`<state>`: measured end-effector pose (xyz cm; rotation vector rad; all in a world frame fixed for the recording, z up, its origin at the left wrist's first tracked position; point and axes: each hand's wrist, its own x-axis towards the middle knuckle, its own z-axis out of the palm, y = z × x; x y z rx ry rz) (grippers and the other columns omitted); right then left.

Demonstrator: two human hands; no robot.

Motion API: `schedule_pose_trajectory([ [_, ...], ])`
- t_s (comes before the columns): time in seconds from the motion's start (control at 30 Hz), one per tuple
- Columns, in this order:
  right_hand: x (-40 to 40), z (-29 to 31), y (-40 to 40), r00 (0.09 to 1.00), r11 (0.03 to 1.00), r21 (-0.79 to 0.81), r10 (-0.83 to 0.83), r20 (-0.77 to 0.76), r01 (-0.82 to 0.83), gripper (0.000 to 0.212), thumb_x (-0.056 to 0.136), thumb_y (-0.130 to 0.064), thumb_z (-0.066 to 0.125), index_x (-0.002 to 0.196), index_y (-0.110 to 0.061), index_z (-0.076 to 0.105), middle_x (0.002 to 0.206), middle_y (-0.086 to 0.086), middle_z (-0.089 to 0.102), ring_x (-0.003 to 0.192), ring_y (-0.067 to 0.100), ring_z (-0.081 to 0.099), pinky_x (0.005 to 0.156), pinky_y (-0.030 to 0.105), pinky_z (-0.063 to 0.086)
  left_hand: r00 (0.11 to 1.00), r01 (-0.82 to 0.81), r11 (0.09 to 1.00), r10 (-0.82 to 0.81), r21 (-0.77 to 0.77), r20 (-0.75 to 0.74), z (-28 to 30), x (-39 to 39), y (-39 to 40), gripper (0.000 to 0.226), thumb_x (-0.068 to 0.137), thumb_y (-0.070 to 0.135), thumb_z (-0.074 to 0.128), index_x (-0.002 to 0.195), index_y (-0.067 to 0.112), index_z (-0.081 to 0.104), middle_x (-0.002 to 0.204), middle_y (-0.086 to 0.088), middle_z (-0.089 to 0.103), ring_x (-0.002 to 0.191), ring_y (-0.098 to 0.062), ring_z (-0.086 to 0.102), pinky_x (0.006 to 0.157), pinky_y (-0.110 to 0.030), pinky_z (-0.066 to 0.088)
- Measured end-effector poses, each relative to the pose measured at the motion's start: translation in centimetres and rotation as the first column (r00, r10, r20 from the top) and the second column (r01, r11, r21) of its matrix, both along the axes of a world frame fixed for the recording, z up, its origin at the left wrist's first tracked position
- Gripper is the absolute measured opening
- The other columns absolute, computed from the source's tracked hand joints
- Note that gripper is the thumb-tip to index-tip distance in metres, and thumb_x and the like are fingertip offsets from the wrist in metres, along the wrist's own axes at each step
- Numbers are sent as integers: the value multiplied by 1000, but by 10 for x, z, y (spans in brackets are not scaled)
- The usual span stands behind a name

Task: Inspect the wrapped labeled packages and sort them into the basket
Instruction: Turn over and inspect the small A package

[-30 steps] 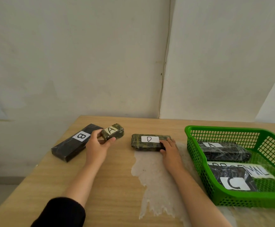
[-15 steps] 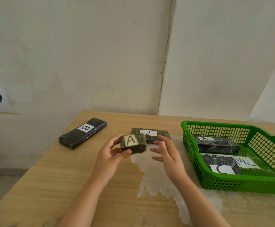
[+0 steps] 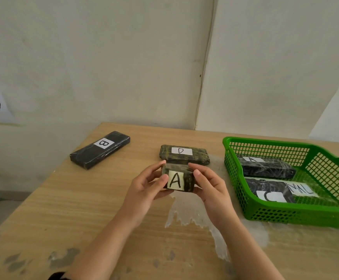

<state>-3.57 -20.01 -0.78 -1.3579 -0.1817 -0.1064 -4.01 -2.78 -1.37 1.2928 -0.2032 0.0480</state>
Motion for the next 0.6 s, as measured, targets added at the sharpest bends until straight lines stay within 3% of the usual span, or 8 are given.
schedule_pose_trajectory([
  [0.13, -1, -2, 3, 997, 997, 1, 76, 13, -76, 32, 84, -25, 64, 116, -25, 61, 109, 12, 70, 96, 24, 69, 77, 38, 58, 999, 32, 999, -30, -37, 35, -1, -1, 3, 47, 77, 15, 69, 123, 24, 59, 114, -6, 70, 105, -26, 67, 82, -38, 58],
  [0.27, -3, -1, 4, 996, 998, -8, 61, 62, -61, 36, 81, -23, 70, 115, -28, 62, 108, 14, 69, 92, 19, 67, 77, 29, 55, 998, 54, 998, -53, -36, 40, -2, -1, 4, 59, 71, 39, 80, 125, 29, 58, 118, -4, 68, 110, -23, 65, 81, -36, 56],
  [0.33, -3, -3, 5, 995, 997, -53, 60, 78, -56, 40, 74, -25, 70, 113, -27, 63, 108, 18, 68, 90, 20, 65, 80, 30, 55, 998, 65, 996, -65, -54, -3, -1, -1, 4, 53, 72, 45, 75, 120, 28, 62, 117, -7, 68, 108, -25, 66, 78, -35, 57],
  [0.43, -3, -7, 5, 993, 993, -100, 68, 100, -58, 38, 76, -34, 77, 112, -31, 67, 114, 23, 63, 94, 22, 63, 82, 32, 55, 997, 61, 993, -66, -99, -49, -1, 0, 5, 29, 77, 23, 71, 106, 22, 71, 112, -14, 69, 99, -26, 69, 73, -33, 58],
  [0.5, -3, -10, 5, 991, 993, -104, 70, 112, -58, 39, 77, -37, 73, 114, -28, 67, 114, 19, 63, 98, 25, 63, 85, 35, 56, 997, 67, 993, -69, -94, -17, -3, 1, 7, 33, 74, 19, 78, 106, 19, 72, 107, -9, 72, 97, -24, 69, 74, -33, 58],
  [0.6, -3, -10, 5, 993, 997, -61, 45, 106, -38, 25, 80, -28, 70, 104, -21, 70, 91, 4, 72, 87, 19, 67, 77, 32, 56, 996, 76, 996, -73, -56, 48, -5, 1, 9, 49, 60, 17, 80, 108, 22, 70, 105, -2, 71, 102, -20, 65, 82, -33, 56],
])
